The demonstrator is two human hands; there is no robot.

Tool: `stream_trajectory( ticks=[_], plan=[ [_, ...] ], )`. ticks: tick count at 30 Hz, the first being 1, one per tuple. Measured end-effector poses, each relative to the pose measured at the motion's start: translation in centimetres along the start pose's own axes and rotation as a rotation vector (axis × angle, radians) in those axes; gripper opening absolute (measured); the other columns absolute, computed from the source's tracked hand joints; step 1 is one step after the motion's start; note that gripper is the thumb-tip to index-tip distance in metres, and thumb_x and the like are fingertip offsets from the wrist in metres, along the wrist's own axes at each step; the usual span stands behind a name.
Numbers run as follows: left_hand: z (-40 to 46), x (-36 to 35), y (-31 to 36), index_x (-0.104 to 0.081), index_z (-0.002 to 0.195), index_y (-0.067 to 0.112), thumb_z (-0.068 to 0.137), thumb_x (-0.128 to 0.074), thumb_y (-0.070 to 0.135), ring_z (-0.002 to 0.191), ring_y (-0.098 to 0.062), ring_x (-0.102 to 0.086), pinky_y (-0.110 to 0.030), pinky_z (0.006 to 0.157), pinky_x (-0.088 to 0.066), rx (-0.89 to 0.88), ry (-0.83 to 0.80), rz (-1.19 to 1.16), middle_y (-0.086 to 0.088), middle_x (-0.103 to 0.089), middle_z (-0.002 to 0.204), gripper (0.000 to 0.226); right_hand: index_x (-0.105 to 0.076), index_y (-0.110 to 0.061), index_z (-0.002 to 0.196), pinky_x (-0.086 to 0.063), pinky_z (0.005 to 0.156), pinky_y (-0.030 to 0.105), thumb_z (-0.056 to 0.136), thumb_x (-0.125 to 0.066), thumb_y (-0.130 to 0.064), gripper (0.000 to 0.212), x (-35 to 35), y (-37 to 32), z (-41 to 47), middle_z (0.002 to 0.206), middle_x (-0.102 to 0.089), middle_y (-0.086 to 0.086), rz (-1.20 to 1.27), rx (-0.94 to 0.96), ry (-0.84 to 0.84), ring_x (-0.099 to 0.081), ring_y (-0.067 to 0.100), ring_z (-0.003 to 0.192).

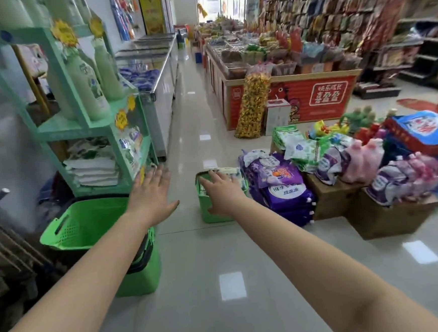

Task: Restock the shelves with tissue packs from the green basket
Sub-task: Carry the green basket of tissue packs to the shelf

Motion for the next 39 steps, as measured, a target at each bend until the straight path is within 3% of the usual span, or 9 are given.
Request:
stream_trajectory(
  ticks=[8,16,25,30,39],
  plan=[
    [18.4,-0.1,1.1,0.012,0.148,0.015,0.091,-0.034,0.058,0.145,-0.021,0.006,-0.043,0.116,0.001,-0.159,0.078,-0.062,-0.004,0.017,0.156,0.085,-0.017,-0.019,0.147,-0.019,0.113,0.055,0.081,-0.069,-0.026,0.085,2.1,10.2,11.7,0.156,-0.014,0.011,0.026,-0.229,0.080,-0.013,0.030,0.143],
    [32.9,-1.7,2.8,0.011,0.149,0.014,0.090,-0.037,0.056,0.145,-0.022,0.008,-0.044,0.116,0.002,-0.283,0.041,-0.093,-0.006,0.017,0.156,0.086,-0.016,-0.020,0.148,-0.015,0.114,0.054,0.082,-0.068,-0.031,0.085,2.7,18.5,20.9,0.157,-0.010,0.007,0.050,-0.391,0.047,-0.010,0.029,0.144],
    [48.5,-3.6,6.0,0.011,0.148,0.016,0.091,-0.036,0.054,0.145,-0.020,0.010,-0.043,0.118,0.003,-0.303,-0.003,-0.109,-0.004,0.017,0.156,0.083,-0.025,-0.017,0.144,-0.017,0.113,0.055,0.083,-0.066,-0.025,0.074,2.0,27.5,33.9,0.153,-0.019,0.011,-0.001,-0.355,-0.008,-0.016,0.031,0.141],
    [58.0,-4.4,6.9,0.010,0.149,0.016,0.091,-0.036,0.054,0.145,-0.019,0.010,-0.042,0.117,0.004,-0.281,-0.004,-0.096,-0.003,0.016,0.157,0.082,-0.015,-0.020,0.149,-0.015,0.114,0.055,0.083,-0.067,-0.030,0.084,2.3,33.2,42.8,0.156,-0.011,0.010,-0.020,-0.328,-0.060,-0.010,0.030,0.144],
    [71.3,-7.0,6.5,0.012,0.148,0.015,0.092,-0.034,0.055,0.145,-0.020,0.011,-0.043,0.117,0.005,-0.304,-0.055,-0.091,-0.005,0.018,0.156,0.083,-0.018,-0.018,0.147,-0.014,0.114,0.056,0.083,-0.066,-0.029,0.082,2.0,38.6,56.1,0.156,-0.014,0.012,-0.044,-0.288,-0.117,-0.013,0.031,0.143]
  ],
)
Point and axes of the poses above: each hand's wrist, its own z-axis towards the middle knuckle, its own x-axis out of the back of the hand, y = z × x, the point moved 4 cm from there along z, towards the middle knuckle
